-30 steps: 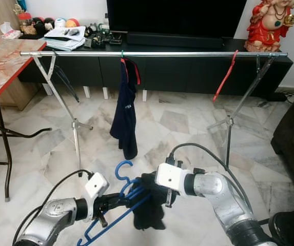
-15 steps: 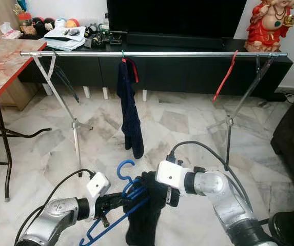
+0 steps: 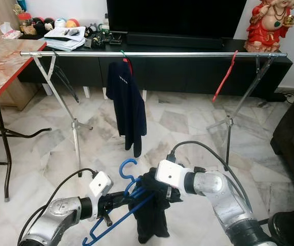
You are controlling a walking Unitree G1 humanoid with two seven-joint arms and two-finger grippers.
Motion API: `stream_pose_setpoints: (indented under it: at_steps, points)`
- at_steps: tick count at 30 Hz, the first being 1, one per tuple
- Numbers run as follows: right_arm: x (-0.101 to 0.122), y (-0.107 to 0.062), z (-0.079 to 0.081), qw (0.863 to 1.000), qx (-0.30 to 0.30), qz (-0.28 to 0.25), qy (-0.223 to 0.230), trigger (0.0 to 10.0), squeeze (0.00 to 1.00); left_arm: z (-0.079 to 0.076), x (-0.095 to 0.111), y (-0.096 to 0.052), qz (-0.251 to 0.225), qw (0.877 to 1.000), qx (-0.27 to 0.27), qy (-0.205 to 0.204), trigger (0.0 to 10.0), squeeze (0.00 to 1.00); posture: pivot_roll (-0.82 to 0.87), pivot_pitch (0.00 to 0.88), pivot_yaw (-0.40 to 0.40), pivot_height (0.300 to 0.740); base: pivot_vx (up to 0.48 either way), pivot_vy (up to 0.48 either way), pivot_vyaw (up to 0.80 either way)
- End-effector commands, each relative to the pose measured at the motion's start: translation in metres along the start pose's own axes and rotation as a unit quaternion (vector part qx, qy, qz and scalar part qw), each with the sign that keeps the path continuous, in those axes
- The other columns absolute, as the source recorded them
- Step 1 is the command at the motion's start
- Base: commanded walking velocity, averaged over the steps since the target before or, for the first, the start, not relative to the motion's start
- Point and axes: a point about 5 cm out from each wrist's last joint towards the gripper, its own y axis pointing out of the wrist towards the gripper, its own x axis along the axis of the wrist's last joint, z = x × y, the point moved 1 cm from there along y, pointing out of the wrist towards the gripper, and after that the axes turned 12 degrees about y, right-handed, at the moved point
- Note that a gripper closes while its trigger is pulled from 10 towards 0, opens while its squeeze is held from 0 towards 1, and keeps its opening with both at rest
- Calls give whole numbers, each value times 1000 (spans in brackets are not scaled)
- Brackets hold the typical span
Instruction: Hang hanger
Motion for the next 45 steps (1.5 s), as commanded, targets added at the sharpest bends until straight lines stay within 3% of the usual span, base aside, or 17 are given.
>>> stream_pose_setpoints:
  at_steps: [1,9,17,22,30,33,34,35,36,37,40,45]
  points:
    - [9,1,1,1000,2,-8,-15,10000,922,4,15,1,-34,999,9,12,10000,0,-52,81,-37,740,0,0,0]
    - [2,3,-4,999,-43,9,6,10000,922,7,20,3,-52,998,27,3,10000,0,-58,88,-42,740,0,0,0]
    - [-4,1,6,999,-20,26,10,10000,918,14,23,2,-65,996,59,0,10000,0,-63,90,-47,740,0,0,0]
    - [-19,-2,12,997,-2,74,3,10000,925,17,27,4,-76,994,75,-4,10000,0,-65,91,-49,740,0,0,0]
    - [-16,-2,16,998,12,69,1,10000,929,17,27,4,-81,994,77,-8,10000,0,-65,93,-51,740,0,0,0]
    - [-10,-5,9,998,-17,51,-10,10000,914,16,27,3,-82,994,75,-8,10000,0,-65,94,-51,740,0,0,0]
    - [-8,-7,3,998,-39,47,-14,10000,886,16,26,3,-81,994,72,-8,10000,0,-67,95,-51,740,0,0,0]
    - [-5,-13,-12,995,-89,41,-24,10000,78,14,24,3,-76,995,61,-5,10000,0,-69,95,-51,740,0,0,0]
    - [-4,-15,-17,993,-106,39,-27,10000,78,13,24,2,-74,996,57,-4,10000,0,-69,95,-51,740,0,0,0]
    - [-2,-18,-24,991,-127,37,-29,10000,0,12,23,2,-72,996,54,-2,10000,0,-69,95,-51,740,0,0,0]
    - [4,-27,-38,986,-161,26,-37,10000,0,12,21,1,-68,996,49,1,10000,0,-71,95,-50,740,0,0,0]
    - [17,-38,-41,991,-123,-4,-61,10000,0,12,18,-3,-48,998,31,26,10000,0,-70,93,-48,740,0,0,0]
